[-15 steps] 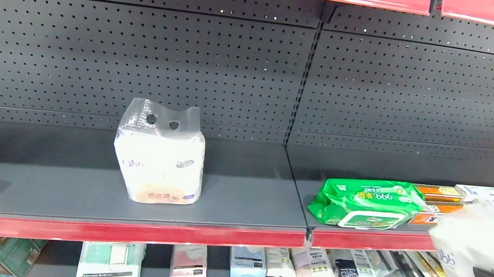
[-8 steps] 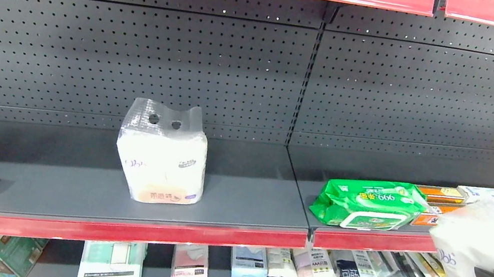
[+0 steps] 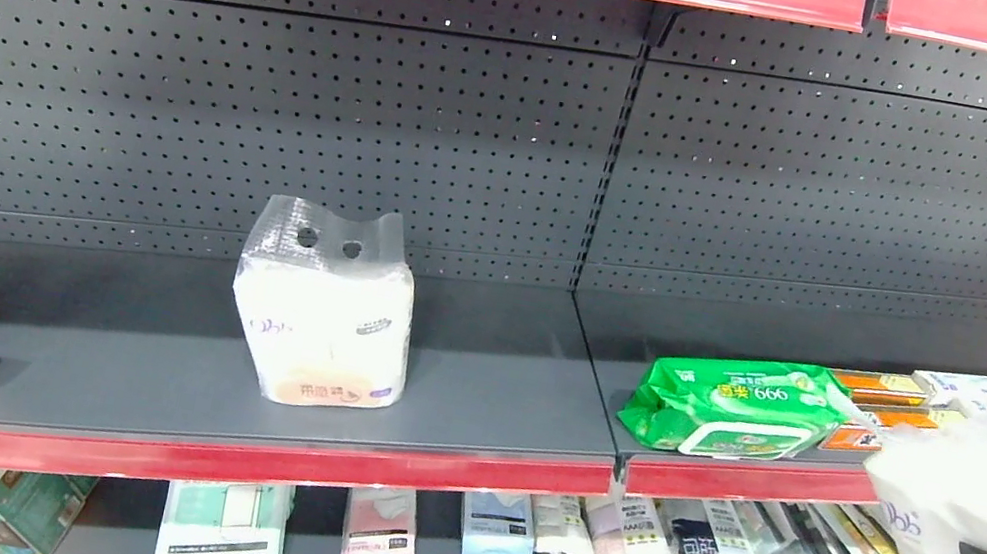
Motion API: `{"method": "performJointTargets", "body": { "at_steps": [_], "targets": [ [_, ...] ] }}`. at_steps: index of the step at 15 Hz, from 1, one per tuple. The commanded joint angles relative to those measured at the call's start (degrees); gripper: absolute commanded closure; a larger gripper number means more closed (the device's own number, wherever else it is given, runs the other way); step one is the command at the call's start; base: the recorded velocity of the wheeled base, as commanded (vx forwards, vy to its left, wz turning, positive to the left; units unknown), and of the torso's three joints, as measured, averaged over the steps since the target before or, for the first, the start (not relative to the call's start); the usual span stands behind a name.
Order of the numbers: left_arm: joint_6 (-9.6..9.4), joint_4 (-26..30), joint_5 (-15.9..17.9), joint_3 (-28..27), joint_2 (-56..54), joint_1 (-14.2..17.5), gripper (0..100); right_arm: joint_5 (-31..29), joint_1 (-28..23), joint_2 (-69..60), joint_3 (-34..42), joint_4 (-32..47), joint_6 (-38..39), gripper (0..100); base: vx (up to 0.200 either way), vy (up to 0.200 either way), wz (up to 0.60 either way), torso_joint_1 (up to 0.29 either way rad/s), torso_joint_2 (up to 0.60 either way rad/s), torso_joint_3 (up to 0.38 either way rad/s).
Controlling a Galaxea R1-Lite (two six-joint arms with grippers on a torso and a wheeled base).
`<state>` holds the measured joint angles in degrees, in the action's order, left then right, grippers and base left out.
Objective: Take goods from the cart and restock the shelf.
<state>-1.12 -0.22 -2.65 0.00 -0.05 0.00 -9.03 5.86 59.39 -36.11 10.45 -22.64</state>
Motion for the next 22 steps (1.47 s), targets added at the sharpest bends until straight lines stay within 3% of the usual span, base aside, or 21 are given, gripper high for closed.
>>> {"method": "performJointTargets", "body": {
  "at_steps": [1,3,11,13,15,17,18,22],
  "targets": [
    [-0.02,0.0,-0.1,0.0,0.0,0.0,0,0.0,0.0,-0.2,-0.1,0.0,0.0,100,0.0,0.0,0.6,-0.007,0.01,-0.002],
    [0.07,0.0,-0.1,0.0,0.0,0.0,0,0.0,0.0,-0.2,-0.6,0.0,0.0,100,0.0,0.0,0.6,0.0,0.0,0.005],
    [-0.02,0.0,0.1,0.0,0.1,0.0,0,-0.3,-1.1,-6.6,-0.1,0.0,0.4,100,0.0,0.0,0.0,0.0,0.0,0.0],
    [-0.55,0.0,3.0,-0.1,2.5,-0.6,0,0.2,-2.5,-12.5,1.7,0.1,1.6,100,0.0,0.0,0.0,0.0,0.0,0.0],
    [-1.25,-0.2,3.9,-0.2,4.9,-3.3,0,2.2,-2.4,-20.5,3.3,0.0,3.6,100,0.0,0.0,0.0,0.0,0.0,0.0],
    [-0.02,0.0,4.8,-9.8,13.5,-3.3,0,2.3,-2.4,-24.9,3.3,0.0,3.7,100,0.0,0.0,0.0,0.0,0.0,0.0],
    [5.78,-1.1,5.1,-18.5,24.3,-3.3,0,2.2,-2.6,-27.6,4.1,0.0,3.7,100,0.0,0.0,0.0,0.0,0.0,0.0],
    [4.81,-11.2,3.8,-20.2,42.2,-1.5,0,2.9,-2.0,-33.6,7.5,0.0,8.8,100,0.0,0.0,0.0,0.0,0.0,0.0]
  ]
}}
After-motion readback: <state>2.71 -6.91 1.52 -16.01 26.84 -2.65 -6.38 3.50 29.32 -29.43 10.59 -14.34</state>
